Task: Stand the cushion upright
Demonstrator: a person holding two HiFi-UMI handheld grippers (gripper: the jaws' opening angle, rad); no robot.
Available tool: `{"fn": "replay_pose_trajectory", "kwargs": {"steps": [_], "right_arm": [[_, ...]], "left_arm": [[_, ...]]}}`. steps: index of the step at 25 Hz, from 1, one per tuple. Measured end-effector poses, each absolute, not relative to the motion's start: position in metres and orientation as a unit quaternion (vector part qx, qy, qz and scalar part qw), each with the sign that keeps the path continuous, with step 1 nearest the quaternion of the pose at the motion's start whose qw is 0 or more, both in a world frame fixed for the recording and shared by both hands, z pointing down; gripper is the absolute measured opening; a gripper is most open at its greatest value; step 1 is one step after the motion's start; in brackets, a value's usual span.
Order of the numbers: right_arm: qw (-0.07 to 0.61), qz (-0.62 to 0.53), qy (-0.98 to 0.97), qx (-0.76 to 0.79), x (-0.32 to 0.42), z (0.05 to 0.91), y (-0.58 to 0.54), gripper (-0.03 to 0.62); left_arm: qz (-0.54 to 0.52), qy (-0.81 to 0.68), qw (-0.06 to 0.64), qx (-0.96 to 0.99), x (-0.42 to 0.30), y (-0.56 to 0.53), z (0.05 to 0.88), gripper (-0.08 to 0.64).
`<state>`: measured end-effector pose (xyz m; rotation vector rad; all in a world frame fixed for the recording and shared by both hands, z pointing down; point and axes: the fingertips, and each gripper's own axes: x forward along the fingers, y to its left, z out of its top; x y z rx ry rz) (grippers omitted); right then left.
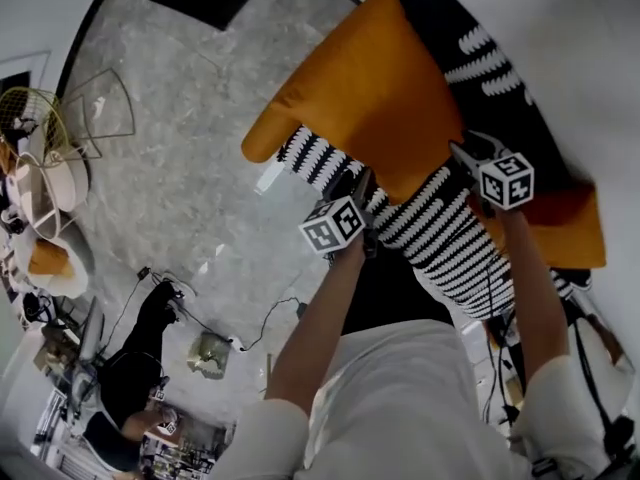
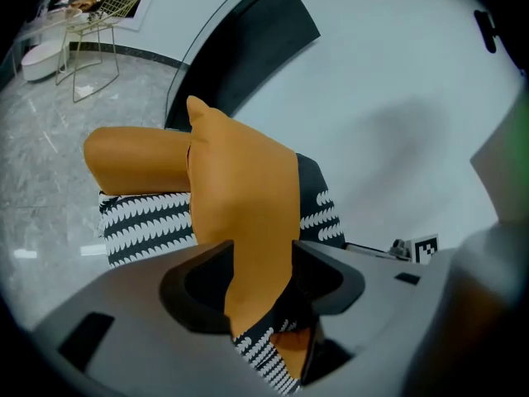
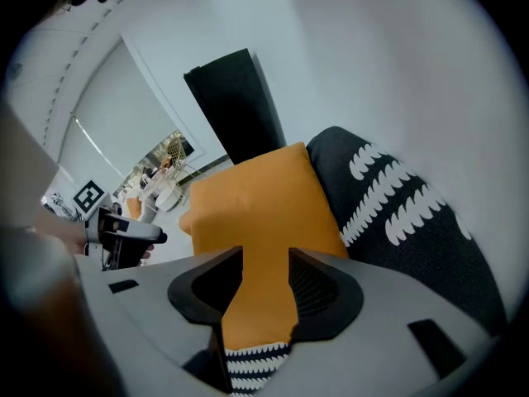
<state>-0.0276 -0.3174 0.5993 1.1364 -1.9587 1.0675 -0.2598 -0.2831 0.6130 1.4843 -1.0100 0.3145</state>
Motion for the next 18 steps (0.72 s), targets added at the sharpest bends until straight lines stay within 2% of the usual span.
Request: {"fn": "replay_pose_trajectory", "kwargs": {"steps": [9,14,18], "right_arm": [[0.359,0.389,-0.748,0.400,-0.031,0.642,-0.367,0.230],[0.363,0.404,-0.741,0.394,-0.027,0.653,-0.410,0.306],[0.349,0.413,-0.735,0.410,-0.014,0.676,-0.438,0.361]], "left_arm": [[0.128,-0.443,0.633,0.622,-0.251,-0.307,0.639,0.332],[0.101,-0.474,0.673,0.558,-0.251,-0.328,0.648,0.446],[0.107,-0.510,0.668,0.531,-0.254,-0.341,0.672,0.547]]}}
